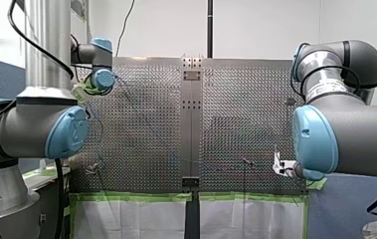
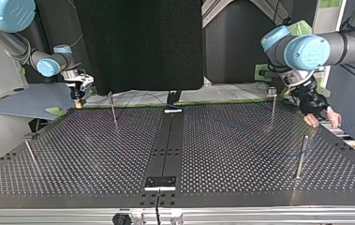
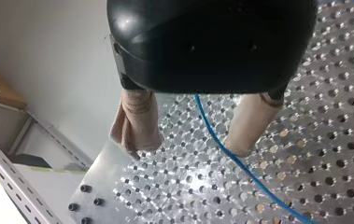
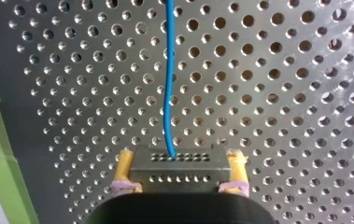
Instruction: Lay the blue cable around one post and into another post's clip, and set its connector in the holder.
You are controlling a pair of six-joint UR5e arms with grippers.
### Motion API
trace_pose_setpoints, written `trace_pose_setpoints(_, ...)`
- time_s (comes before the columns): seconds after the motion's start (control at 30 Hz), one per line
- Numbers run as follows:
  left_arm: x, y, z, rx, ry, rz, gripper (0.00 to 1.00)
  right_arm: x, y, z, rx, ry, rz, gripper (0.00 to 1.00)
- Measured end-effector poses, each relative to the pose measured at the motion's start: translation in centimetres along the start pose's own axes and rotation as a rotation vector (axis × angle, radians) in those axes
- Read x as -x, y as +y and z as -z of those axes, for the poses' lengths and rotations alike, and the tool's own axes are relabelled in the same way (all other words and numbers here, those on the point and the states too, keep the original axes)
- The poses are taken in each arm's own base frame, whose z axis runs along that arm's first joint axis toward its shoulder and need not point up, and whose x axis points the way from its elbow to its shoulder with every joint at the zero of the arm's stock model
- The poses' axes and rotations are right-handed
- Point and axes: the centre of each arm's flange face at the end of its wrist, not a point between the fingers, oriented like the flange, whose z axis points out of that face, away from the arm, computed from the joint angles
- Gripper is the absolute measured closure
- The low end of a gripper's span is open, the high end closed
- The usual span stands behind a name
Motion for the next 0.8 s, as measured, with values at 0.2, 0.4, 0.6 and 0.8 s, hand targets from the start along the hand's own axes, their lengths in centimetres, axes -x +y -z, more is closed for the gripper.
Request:
trace_pose_setpoints(0.2, 0.0, 0.1, -0.6, -0.019, 0.014, 0.021, 0.01, 0.0, 0.0, 0.0, 0.0, 0.001, 0.0, 1.0)
trace_pose_setpoints(0.4, -0.6, -0.1, -1.4, -0.047, 0.044, 0.059, 0.01, 0.0, 0.0, 0.0, 0.0, 0.001, 0.0, 1.0)
trace_pose_setpoints(0.6, -1.4, -1.0, -2.9, -0.08, 0.07, 0.068, 0.01, 0.0, 0.0, 0.0, 0.0, 0.001, 0.001, 1.0)
trace_pose_setpoints(0.8, -1.8, -1.7, -4.5, -0.078, 0.067, 0.07, 0.01, 0.0, 0.0, -0.1, 0.0, 0.002, 0.001, 1.0)
